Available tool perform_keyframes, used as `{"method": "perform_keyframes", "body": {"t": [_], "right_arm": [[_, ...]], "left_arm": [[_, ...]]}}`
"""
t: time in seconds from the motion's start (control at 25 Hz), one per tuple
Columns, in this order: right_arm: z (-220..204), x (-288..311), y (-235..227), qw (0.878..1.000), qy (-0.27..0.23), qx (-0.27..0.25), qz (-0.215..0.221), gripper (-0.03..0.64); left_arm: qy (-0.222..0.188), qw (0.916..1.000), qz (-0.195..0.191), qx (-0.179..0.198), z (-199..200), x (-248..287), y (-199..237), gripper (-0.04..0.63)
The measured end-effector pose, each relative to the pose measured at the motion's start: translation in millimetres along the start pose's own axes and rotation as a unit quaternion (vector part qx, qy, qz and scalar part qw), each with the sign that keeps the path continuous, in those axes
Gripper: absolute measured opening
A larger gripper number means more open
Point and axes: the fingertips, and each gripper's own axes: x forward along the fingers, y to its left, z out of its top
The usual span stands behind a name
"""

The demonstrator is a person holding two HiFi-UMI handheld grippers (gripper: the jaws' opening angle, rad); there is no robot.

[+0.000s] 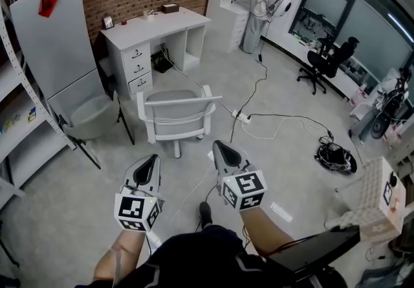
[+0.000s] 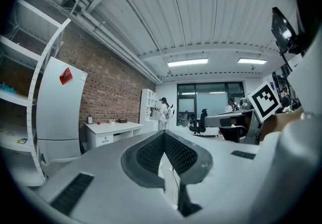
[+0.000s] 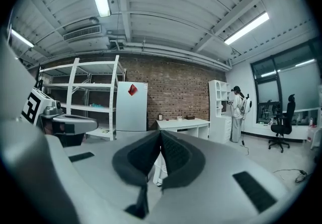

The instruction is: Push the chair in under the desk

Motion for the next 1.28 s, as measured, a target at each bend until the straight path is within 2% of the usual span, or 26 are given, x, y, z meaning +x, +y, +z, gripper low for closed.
{"method": "perform_keyframes", "body": {"t": [0.16,0.28,0.36,0.48,0.64,0.84,1.0,1.08,1.28], "right_arm": [[-0.3,20.8,-8.2,1.0,0.0,-0.002,0.019,0.008],[-0.1,35.4,-24.4,1.0,-0.001,0.0,0.022,0.008],[1.9,45.4,-42.4,1.0,-0.001,0.01,0.016,0.008],[3.9,59.4,-64.6,1.0,-0.004,0.021,0.02,0.008],[-0.2,80.2,-78.0,0.999,-0.004,0.025,0.04,0.008],[-5.5,97.6,-108.4,0.998,0.001,0.035,0.046,0.006],[-5.0,108.4,-130.3,0.998,-0.004,0.035,0.059,0.008],[-3.3,113.3,-143.8,0.998,-0.007,0.031,0.06,0.008],[-3.8,125.7,-159.1,0.996,-0.009,0.025,0.086,0.008]], "left_arm": [[0.001,0.9999,0.013,0.003,1.9,19.2,10.0,0.008],[0.026,0.9995,0.019,-0.001,-4.6,38.7,12.6,0.008],[0.033,0.9994,0.003,-0.004,-5.2,53.0,6.4,0.008],[0.01,0.9998,-0.017,-0.004,5.2,71.9,-3.6,0.008],[0.017,0.9998,-0.002,-0.005,5.1,96.2,1.6,0.008],[0.016,0.9999,-0.004,0.002,8.3,127.2,-6.8,0.008],[0.0,0.9995,0.006,-0.031,18.2,148.1,-13.0,0.008],[-0.005,0.9996,0.012,-0.025,22.2,159.1,-18.7,0.008],[0.014,0.9991,0.034,-0.023,14.1,186.4,-20.6,0.008]]}}
